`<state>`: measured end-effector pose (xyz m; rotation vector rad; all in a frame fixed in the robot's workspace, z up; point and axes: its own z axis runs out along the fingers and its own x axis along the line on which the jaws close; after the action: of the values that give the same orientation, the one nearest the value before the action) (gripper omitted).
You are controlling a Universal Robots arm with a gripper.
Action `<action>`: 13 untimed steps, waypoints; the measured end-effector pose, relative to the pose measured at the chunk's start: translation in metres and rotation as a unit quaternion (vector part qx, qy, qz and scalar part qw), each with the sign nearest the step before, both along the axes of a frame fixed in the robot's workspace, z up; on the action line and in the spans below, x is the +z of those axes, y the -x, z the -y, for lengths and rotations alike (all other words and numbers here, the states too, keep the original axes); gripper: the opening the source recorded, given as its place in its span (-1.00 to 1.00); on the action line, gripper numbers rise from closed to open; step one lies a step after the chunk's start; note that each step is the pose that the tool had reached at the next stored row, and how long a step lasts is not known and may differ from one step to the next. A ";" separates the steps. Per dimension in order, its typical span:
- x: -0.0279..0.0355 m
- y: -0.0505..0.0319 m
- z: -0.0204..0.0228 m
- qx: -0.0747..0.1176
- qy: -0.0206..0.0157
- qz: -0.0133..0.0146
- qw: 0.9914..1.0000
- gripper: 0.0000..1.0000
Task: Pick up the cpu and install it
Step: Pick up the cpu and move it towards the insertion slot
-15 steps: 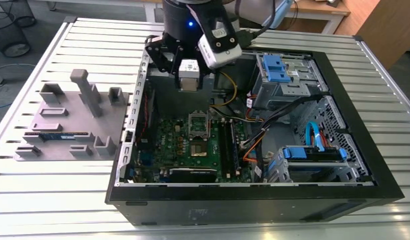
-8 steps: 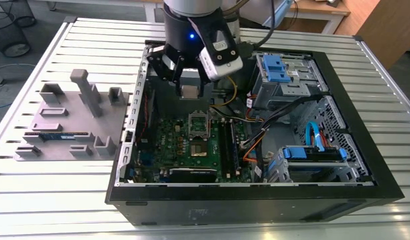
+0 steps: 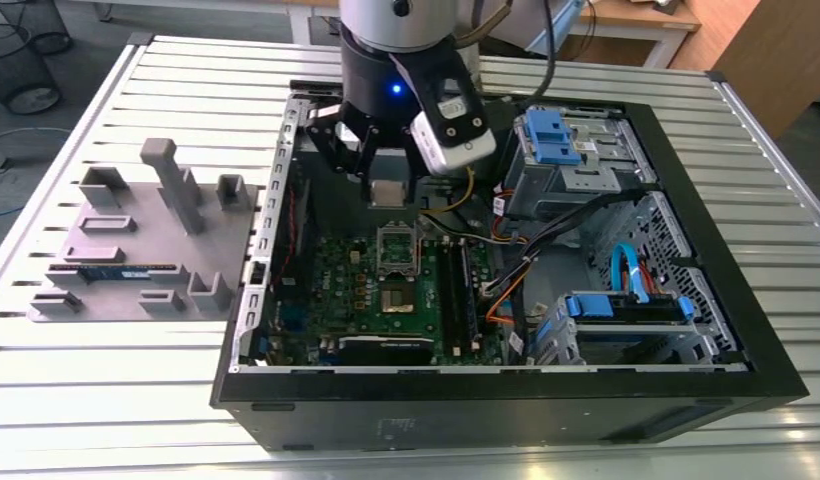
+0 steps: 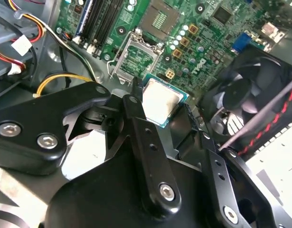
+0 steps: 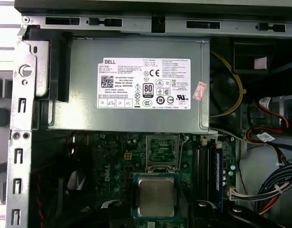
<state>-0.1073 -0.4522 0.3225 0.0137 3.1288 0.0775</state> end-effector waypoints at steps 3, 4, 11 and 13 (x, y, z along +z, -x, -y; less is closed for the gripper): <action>-0.0027 -0.0050 0.0004 0.000 0.000 0.000 1.000 -0.06; -0.0036 -0.0067 0.0006 0.000 0.000 0.000 1.000 -0.06; -0.0107 -0.0155 0.0058 0.000 0.000 0.000 1.000 -0.06; -0.0131 -0.0169 0.0088 0.000 0.000 0.000 1.000 -0.06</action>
<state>-0.0904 -0.4610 0.3094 0.0138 3.1287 0.0777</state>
